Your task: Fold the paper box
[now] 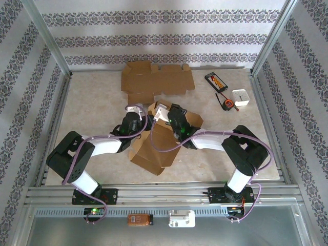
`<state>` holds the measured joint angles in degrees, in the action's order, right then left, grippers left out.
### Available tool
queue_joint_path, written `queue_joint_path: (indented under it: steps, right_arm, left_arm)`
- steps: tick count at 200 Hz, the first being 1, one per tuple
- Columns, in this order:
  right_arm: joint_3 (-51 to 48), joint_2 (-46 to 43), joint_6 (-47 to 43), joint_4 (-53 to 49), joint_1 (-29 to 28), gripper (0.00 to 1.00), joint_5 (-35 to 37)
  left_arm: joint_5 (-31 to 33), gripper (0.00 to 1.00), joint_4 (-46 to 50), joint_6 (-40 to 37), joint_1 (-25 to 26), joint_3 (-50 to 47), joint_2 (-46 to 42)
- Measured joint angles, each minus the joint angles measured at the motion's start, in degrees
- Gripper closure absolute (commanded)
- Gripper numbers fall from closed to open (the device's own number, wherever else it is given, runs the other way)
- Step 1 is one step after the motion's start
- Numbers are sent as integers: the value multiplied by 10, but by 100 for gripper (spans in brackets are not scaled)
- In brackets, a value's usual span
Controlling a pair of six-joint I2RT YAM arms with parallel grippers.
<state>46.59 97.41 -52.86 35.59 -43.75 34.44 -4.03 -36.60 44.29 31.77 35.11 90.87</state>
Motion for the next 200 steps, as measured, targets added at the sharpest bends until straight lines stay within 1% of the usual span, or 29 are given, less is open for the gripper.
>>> queue_joint_path:
  steps: [35, 68, 95, 120, 138, 162, 187, 200]
  right_arm:
    - [-38, 0, -88, 56, 0, 100, -8]
    - [-42, 4, -133, 70, 0, 100, -8]
    - [-43, 10, -169, 78, -7, 100, -8]
    - [-48, 11, -203, 89, -14, 100, -8]
    - [-49, 11, -229, 97, -18, 100, -8]
    - [-51, 11, -257, 106, -18, 100, -9]
    - [-59, 11, -275, 116, -19, 100, -9]
    - [-62, 11, -282, 122, -21, 100, -9]
  left_arm:
    - [-8, 66, -34, -18, 1, -37, -7]
    - [-33, 62, -69, -40, 1, -70, -7]
    - [-45, 52, -107, -54, 1, -104, -6]
    - [-49, 47, -116, -73, 1, -127, -20]
    - [-48, 45, -114, -97, 1, -137, -66]
    - [-38, 43, -99, -137, 1, -139, -156]
    - [-17, 44, -43, -172, -7, -137, -256]
    - [-5, 45, 8, -183, -23, -126, -299]
